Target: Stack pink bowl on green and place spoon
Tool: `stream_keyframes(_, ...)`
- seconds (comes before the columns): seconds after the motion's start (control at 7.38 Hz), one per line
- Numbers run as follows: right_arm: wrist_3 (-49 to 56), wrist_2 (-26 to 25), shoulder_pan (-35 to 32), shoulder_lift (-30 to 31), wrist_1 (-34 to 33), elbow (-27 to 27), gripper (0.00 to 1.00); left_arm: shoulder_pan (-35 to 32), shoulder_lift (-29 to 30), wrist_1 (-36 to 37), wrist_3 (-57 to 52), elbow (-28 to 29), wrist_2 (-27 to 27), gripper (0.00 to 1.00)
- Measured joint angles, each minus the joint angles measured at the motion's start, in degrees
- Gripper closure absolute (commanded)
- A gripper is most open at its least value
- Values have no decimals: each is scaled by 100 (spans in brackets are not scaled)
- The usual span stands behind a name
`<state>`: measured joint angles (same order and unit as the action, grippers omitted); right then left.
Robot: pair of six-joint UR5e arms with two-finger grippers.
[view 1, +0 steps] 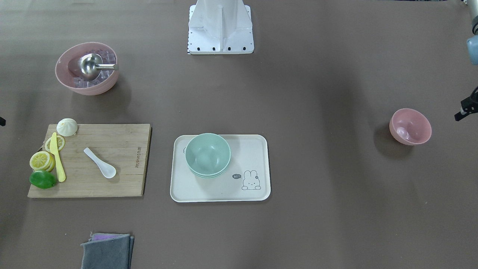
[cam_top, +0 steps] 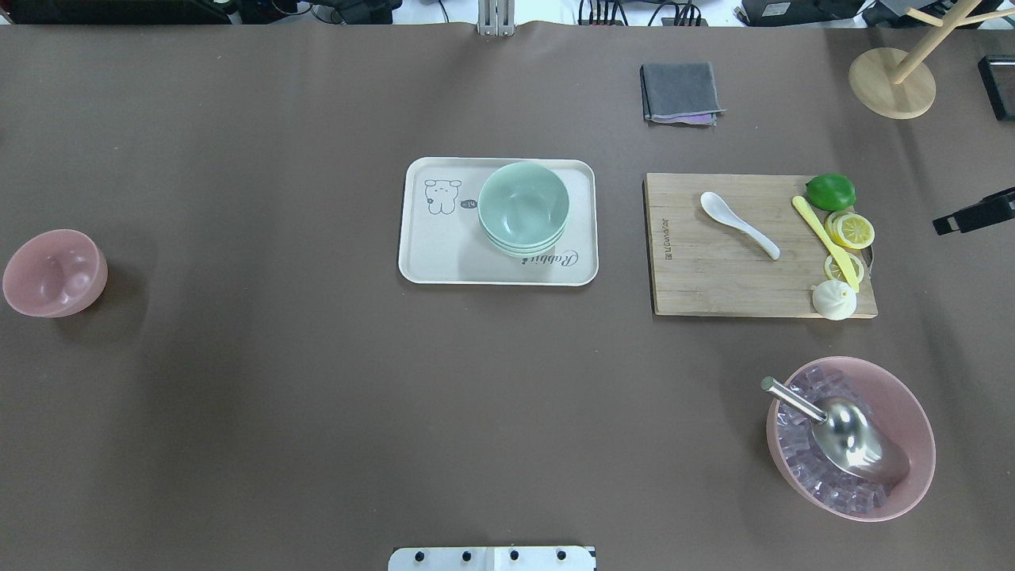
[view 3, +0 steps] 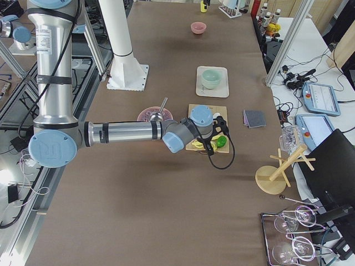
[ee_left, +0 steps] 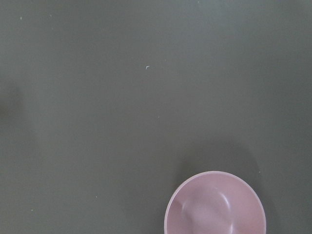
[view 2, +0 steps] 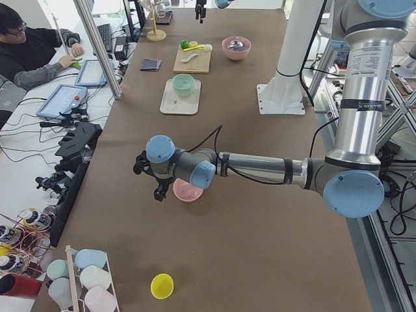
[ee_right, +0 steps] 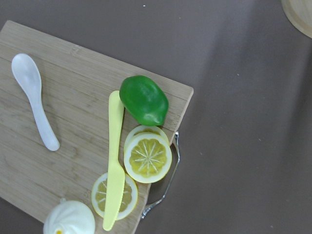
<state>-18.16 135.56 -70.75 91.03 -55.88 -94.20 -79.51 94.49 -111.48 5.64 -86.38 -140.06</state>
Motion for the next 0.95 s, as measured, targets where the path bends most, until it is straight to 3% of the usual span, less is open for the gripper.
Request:
stream_keyframes(0.27, -396, -306, 372, -131, 6, -18, 0, 527, 102, -718, 635, 443, 558, 3)
stream_keyframes(0.68, -466, -367, 444, -158, 7, -33, 0, 1074, 67, -1153, 877, 659, 836, 19)
stream_keyframes(0.81, -469, -370, 446, -161, 7, -34, 0, 1165, 44, -1216, 878, 667, 854, 34)
stream_keyframes(0.95, -469, -372, 448, -163, 9, -36, 0, 1208, 19, -1246, 866, 655, 855, 60)
